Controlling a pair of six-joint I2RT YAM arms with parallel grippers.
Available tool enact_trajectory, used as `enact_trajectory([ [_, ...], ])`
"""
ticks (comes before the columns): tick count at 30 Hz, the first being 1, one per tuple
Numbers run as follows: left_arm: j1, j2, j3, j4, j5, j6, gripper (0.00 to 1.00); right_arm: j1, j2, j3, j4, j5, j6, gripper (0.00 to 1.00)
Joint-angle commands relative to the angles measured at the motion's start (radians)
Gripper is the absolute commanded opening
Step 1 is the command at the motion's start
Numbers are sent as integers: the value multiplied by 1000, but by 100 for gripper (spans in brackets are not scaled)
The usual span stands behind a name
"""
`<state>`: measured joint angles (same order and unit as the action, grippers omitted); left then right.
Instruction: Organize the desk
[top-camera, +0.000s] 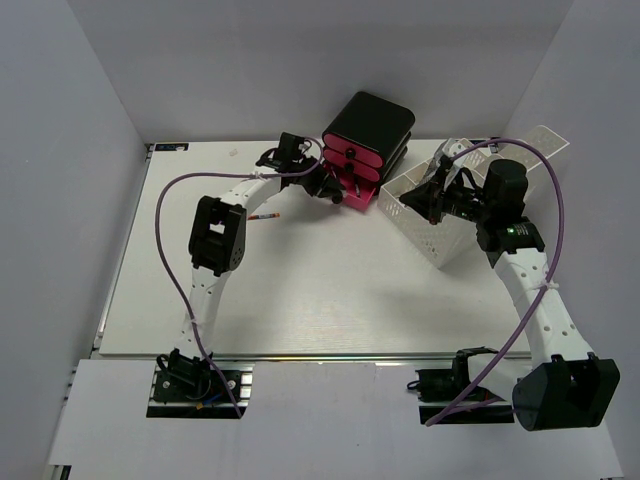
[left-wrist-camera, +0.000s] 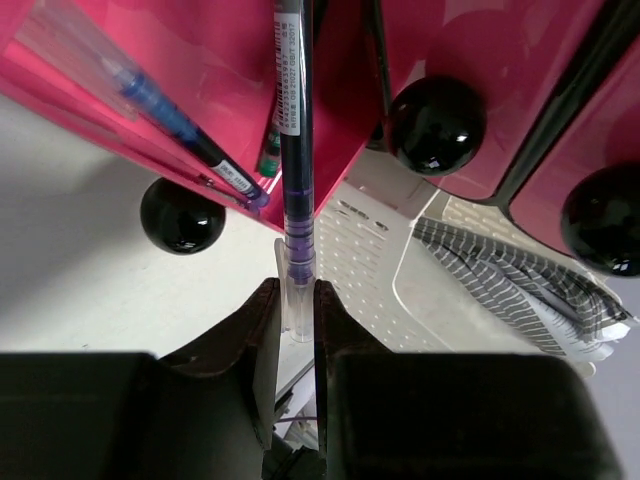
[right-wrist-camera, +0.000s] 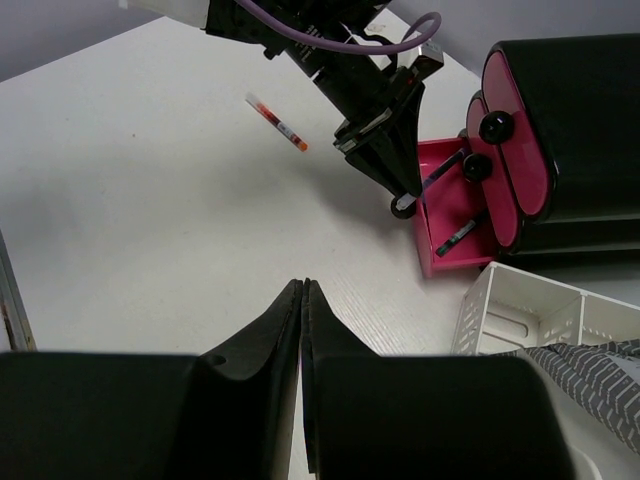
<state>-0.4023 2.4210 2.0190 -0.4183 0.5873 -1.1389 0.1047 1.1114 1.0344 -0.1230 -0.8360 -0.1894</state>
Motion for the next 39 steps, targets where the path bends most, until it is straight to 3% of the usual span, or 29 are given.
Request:
enact_trajectory([
  [1,-4,-8,72,33,12,-27,13,-8,-22,-4,45,0,8,7],
  [19,-4,49,136,101,34,-94,43,-28,-19,-8,43,-17,10,8],
  [23,-4,29,139,138,60,-113,45,-31,-19,-11,43,-37,1,12],
  [26,-4,-20,120,168,98,-120,43,-33,-18,-13,30,-80,-39,19],
  [27,-4,-43,98,185,112,-119,38,-33,-10,-11,10,-101,-60,23],
  [29,5,-159,-24,263,164,-102,33,-36,5,-4,-76,-220,-185,41],
  [30,16,-213,-90,301,181,-88,16,-33,5,0,-111,-263,-241,45],
  [32,29,-324,-317,451,225,-24,3,-31,30,3,-176,-369,-342,52],
  [34,51,-498,-464,548,313,52,0,-22,39,1,-237,-418,-453,54],
  [35,75,-555,-594,543,334,193,0,-11,48,-8,-248,-428,-479,54],
  [37,98,-732,-713,333,304,408,3,29,60,-28,-265,-408,-554,54],
  [38,109,-784,-733,232,234,641,13,45,77,-33,-262,-385,-571,54],
  [39,109,-874,-756,90,31,725,24,102,91,-36,-257,-324,-599,53],
])
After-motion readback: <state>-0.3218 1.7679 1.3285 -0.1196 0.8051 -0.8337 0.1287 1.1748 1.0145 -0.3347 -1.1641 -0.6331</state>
